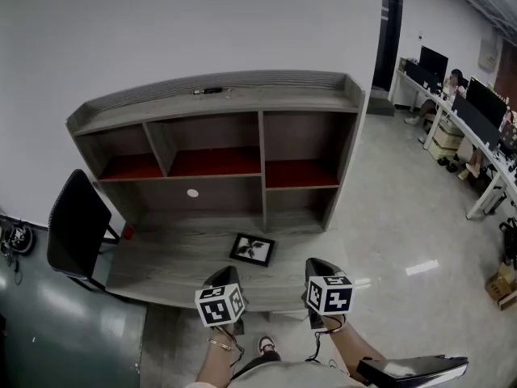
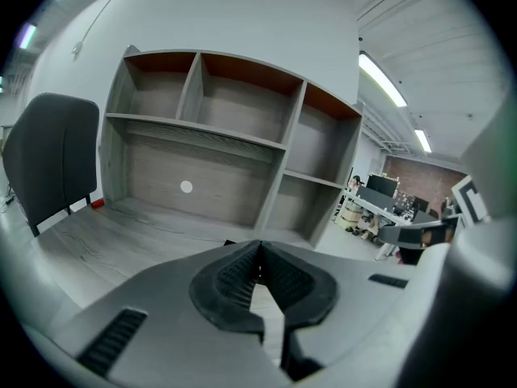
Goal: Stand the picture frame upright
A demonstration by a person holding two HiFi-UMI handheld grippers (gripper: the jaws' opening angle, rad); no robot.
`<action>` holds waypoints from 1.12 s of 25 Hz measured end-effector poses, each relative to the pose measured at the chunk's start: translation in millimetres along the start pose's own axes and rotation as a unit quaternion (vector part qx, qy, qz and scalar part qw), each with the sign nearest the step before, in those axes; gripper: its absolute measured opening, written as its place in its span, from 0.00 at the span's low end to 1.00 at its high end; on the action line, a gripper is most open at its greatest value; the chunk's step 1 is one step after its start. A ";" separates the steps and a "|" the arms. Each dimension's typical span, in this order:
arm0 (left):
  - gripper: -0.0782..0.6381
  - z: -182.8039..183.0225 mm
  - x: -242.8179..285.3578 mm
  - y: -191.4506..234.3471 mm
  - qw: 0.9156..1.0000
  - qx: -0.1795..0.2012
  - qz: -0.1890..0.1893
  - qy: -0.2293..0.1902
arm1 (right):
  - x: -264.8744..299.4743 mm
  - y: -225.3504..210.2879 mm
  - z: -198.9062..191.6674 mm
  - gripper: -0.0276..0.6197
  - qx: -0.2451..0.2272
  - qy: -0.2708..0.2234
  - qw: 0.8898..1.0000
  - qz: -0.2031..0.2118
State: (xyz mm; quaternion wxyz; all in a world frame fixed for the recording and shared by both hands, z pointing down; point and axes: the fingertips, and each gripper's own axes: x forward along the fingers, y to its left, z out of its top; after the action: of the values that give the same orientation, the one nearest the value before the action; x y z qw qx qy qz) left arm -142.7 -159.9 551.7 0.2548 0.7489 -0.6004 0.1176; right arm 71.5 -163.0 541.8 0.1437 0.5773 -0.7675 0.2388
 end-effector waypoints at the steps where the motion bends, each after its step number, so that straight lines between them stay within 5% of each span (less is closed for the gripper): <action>1: 0.13 3.1 6.1 2.3 1.000 -0.001 -0.001 0.001 | 6.1 -0.5 3.1 0.09 -0.001 0.002 1.000 -0.002; 28: 0.13 43.1 136.8 45.2 0.998 -0.009 -0.017 0.060 | 127.9 -23.7 45.3 0.09 0.012 0.044 0.999 -0.029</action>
State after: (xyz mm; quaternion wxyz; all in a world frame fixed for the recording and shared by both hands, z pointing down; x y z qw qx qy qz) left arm -157.3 -304.0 592.2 0.2991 0.7483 -0.5720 0.1530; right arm 59.3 -296.9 571.8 0.1771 0.5903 -0.7402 0.2688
